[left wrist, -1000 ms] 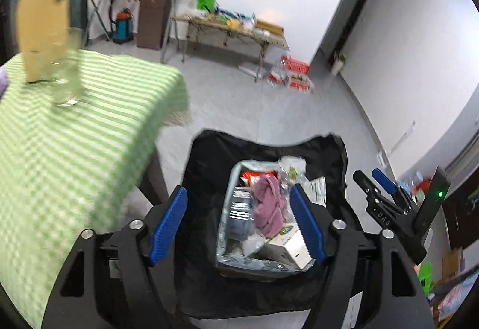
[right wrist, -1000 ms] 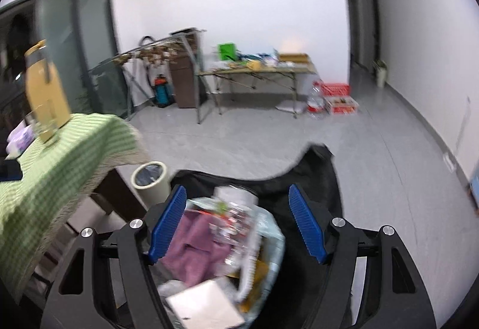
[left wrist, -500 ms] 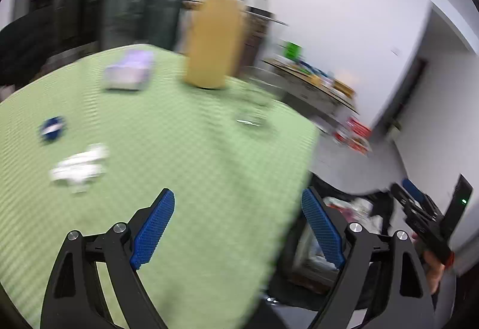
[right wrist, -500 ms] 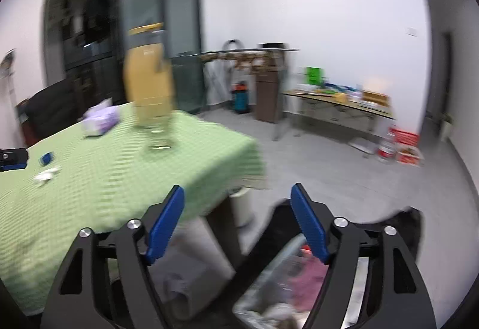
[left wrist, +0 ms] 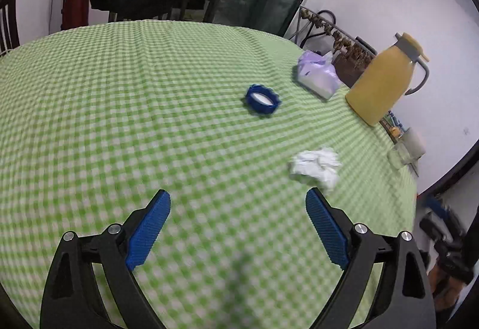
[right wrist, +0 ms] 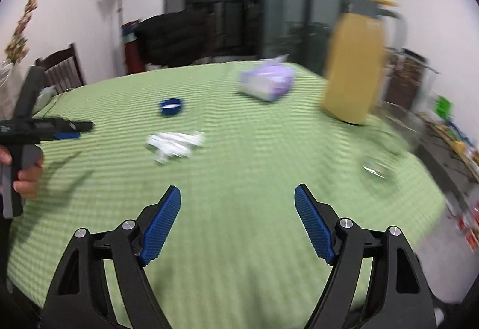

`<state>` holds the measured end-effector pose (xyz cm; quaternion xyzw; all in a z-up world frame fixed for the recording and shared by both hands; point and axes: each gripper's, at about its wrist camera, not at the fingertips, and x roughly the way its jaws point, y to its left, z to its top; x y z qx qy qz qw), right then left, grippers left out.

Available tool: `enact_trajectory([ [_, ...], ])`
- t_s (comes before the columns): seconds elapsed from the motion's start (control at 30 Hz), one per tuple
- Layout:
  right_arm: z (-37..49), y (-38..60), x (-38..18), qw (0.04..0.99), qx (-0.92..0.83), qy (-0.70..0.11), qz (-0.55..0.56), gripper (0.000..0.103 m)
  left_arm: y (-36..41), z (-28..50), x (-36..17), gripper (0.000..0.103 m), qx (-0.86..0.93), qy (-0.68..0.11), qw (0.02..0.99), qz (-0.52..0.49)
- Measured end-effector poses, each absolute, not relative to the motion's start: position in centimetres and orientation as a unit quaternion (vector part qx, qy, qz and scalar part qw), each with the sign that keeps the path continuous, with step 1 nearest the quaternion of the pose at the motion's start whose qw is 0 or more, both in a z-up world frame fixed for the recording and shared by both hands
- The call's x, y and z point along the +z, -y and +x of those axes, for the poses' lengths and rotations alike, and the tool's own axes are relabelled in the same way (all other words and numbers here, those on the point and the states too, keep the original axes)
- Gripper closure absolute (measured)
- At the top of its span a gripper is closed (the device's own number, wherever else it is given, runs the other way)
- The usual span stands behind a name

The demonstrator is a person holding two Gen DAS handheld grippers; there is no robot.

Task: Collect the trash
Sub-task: 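Grasp the crumpled white tissue with the right tool and lift it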

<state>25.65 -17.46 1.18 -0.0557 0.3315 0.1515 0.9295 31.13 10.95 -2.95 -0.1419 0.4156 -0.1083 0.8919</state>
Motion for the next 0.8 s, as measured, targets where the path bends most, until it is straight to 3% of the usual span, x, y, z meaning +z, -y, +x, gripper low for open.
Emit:
enact_trajectory([
  [0.13,30.5,12.0,-0.6,0.913,0.182,-0.356,-0.083,0.028,-11.2,32.0,-4.8,0.014,-0.083,-0.443,0.881,-0.144],
  [0.4,36.5,7.0,-4.0,0.890,0.186,-0.395,-0.136,0.028,-13.6,31.0,-3.2,0.014,-0.033,-0.392,0.901,-0.184],
  [0.6,39.3,7.1,-5.7,0.878,0.206,-0.423,-0.091,0.038,-14.8,30.1,-2.3,0.013,-0.026,-0.384,0.903,-0.191],
  [0.63,39.3,7.3,-5.7,0.880,0.202,-0.420,-0.090,0.047,-14.9,30.0,-2.3,0.013,-0.024,-0.386,0.903,-0.189],
  [0.7,39.0,7.5,-5.5,0.882,0.205,-0.416,-0.084,0.087,-14.5,30.4,-2.6,0.013,-0.017,-0.392,0.901,-0.188],
  [0.73,38.7,7.7,-5.4,0.882,0.204,-0.416,-0.082,0.093,-14.2,30.9,-2.9,0.013,-0.015,-0.394,0.899,-0.189],
  [0.8,38.2,8.3,-5.1,0.888,0.204,-0.406,-0.073,0.093,-14.0,31.2,-3.3,0.013,-0.013,-0.399,0.897,-0.189],
])
